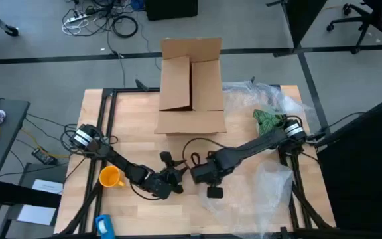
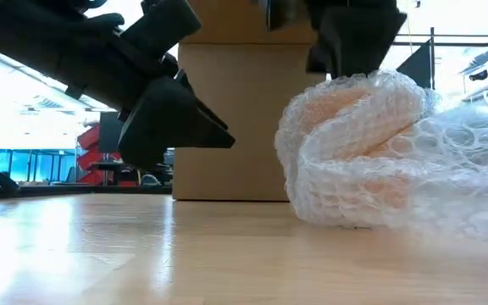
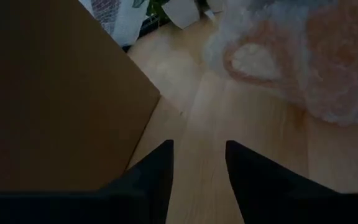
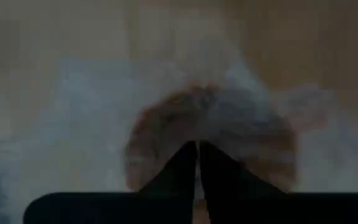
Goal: Wrap mug
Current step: Wrap the orange cup with the bubble wrap
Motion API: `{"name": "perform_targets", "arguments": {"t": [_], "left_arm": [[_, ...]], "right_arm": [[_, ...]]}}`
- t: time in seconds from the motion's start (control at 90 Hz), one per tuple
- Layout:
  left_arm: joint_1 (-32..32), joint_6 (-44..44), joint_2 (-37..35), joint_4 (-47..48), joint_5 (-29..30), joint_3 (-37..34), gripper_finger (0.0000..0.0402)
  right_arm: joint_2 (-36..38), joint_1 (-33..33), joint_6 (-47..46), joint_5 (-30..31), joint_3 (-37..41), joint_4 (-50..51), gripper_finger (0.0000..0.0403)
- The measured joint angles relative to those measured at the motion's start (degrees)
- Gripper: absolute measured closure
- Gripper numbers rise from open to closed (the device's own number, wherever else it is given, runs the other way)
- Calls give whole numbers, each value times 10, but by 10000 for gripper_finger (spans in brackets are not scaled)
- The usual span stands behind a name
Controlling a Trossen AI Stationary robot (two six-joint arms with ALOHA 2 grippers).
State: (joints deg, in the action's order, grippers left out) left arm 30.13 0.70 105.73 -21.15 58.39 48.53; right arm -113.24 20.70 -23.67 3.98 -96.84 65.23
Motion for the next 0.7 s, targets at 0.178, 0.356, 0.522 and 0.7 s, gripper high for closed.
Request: {"name": "perform_targets", "arguments": {"t": [0.178,0.356,0.522,0.7], "left_arm": [[0,9,0,-1,0,0,271],[1,15,0,0,0,0,271],[3,13,0,1,0,0,271],[3,-6,0,1,0,0,271]], "right_arm": [[9,6,-7,94,1,-10,403],[8,6,-22,82,54,-75,403],[9,6,-45,63,109,-139,403],[10,11,-48,52,135,-175,403]]}}
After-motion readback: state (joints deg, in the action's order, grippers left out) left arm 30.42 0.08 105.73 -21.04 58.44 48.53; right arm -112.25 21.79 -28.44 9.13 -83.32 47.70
